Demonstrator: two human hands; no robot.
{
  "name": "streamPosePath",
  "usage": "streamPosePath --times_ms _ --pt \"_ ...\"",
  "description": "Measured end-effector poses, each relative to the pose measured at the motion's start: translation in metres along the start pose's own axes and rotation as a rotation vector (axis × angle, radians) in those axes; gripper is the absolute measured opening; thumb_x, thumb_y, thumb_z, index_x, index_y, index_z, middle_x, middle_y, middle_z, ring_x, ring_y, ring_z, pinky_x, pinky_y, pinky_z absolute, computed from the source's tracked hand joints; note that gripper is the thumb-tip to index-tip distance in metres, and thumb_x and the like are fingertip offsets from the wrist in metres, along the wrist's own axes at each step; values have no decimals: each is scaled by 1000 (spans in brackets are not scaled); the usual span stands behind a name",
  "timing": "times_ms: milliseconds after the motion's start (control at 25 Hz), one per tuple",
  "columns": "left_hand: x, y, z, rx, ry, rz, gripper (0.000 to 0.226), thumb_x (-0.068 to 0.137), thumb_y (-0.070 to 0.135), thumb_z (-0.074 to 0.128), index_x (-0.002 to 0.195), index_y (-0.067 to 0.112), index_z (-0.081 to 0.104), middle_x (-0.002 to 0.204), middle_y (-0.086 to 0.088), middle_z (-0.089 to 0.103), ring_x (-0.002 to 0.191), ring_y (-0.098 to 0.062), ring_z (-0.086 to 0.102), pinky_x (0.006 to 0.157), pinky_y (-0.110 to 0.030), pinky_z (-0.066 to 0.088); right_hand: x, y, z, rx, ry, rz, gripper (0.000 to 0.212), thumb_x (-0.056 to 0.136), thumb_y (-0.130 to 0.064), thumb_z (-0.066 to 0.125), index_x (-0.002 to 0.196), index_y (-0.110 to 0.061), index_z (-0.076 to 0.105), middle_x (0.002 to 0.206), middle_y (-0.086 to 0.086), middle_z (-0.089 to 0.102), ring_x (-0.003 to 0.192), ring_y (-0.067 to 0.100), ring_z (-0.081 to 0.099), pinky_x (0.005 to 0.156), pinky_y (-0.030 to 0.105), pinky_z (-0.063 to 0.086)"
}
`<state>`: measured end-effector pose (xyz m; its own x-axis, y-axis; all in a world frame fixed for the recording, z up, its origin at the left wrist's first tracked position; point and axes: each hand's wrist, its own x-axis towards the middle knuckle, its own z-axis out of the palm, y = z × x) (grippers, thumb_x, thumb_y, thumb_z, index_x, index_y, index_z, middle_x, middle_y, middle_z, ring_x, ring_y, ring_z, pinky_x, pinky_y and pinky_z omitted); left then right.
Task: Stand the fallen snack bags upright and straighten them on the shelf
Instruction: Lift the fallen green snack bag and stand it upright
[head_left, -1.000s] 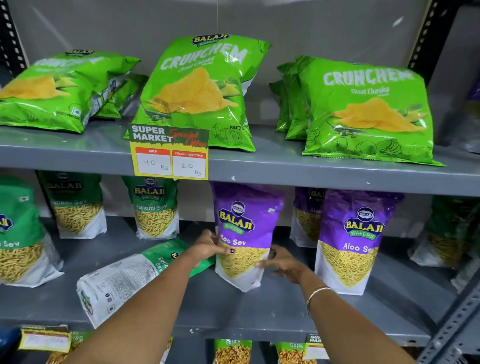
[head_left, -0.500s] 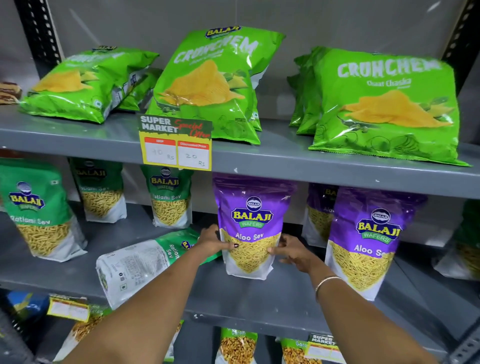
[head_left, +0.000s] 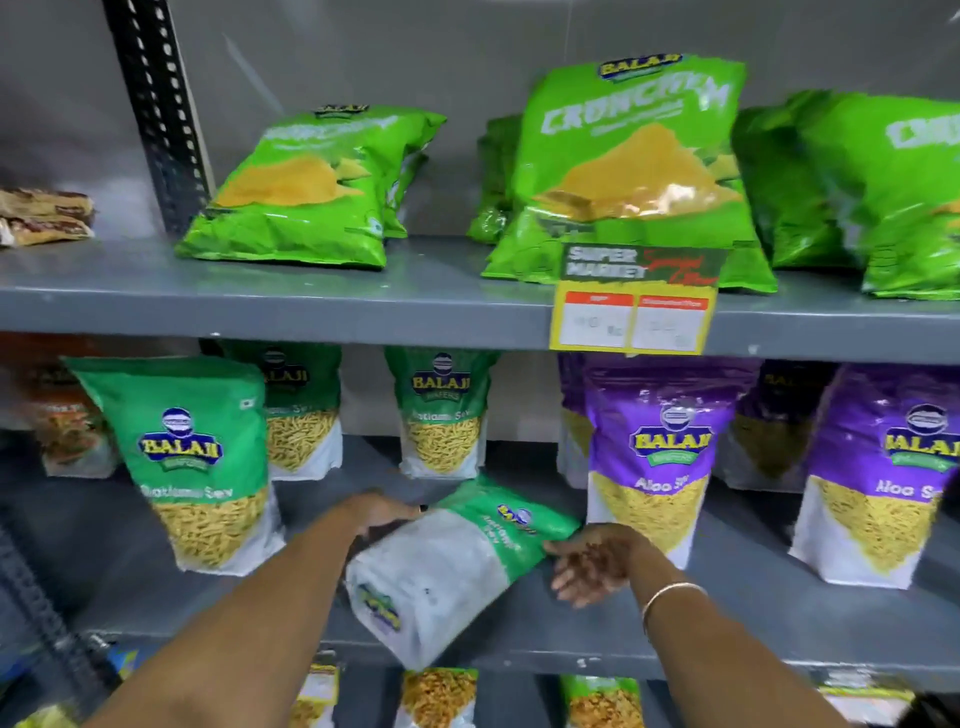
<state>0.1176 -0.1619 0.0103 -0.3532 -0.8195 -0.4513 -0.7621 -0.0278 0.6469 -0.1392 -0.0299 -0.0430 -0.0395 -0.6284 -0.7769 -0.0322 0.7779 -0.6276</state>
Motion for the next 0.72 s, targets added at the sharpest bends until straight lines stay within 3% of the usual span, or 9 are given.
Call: streamPosePath --times_ms 40,80,120,160,240,320,400,600,720 --pt "0 -11 -6 -100 -108 -22 44 90 30 57 120 -2 58 113 -22 70 110 -21 66 95 -38 48 11 1 21 184 148 -81 28 87 -32 57 71 -10 55 39 3 63 36 14 63 40 23 52" --pt "3 -21 -7 -220 -233 -47 30 90 29 57 104 3 64 84 -13 79 82 -12 75 80 -31 55 20 2 36 365 274 -150 26 89 -30 56 70 -12 53 33 0 57 28 12 56 35 18 48" --pt "7 -32 -7 -314 -332 -61 21 91 27 55 91 8 65 64 -3 77 62 -8 73 68 -26 57 27 4 50 525 360 -201 23 89 -27 55 70 -15 53 30 -2 56 25 11 52 33 16 45" --pt "13 -40 -5 -370 -384 -56 18 91 26 55 86 11 64 60 2 75 58 -9 71 62 -25 57 34 6 58 649 410 -252 19 90 -21 55 72 -16 54 31 -4 58 24 10 53 32 16 46" --pt "22 -47 -5 -411 -401 -62 16 90 26 58 86 12 65 62 3 75 65 -13 68 68 -30 57 33 4 67 804 459 -331 15 90 -11 53 76 -15 54 34 -3 62 28 10 58 30 20 48" --pt "20 -50 -8 -417 -437 -63 15 89 25 60 82 12 65 58 3 75 61 -13 68 64 -30 57 26 -1 68 860 465 -371 16 92 -9 50 77 -14 53 35 -2 64 29 10 60 28 22 48" --pt "11 -50 -13 -384 -487 -31 15 89 23 60 79 12 64 57 2 74 53 -11 68 54 -26 57 9 -6 70 838 433 -390 19 94 -11 47 75 -13 53 37 0 65 31 11 61 30 24 49" --pt "-8 -43 -30 -244 -463 51 14 86 19 64 78 12 55 71 -2 63 59 -13 58 51 -27 56 -42 -26 73 724 358 -464 19 93 -5 46 77 -10 56 43 2 69 38 11 66 34 27 53" --pt "-17 -34 -40 -217 -447 127 9 86 14 64 83 15 55 85 -1 61 73 -13 55 73 -29 49 -69 -57 72 593 320 -577 15 91 -3 50 81 -11 59 50 -1 72 45 10 69 45 28 58"
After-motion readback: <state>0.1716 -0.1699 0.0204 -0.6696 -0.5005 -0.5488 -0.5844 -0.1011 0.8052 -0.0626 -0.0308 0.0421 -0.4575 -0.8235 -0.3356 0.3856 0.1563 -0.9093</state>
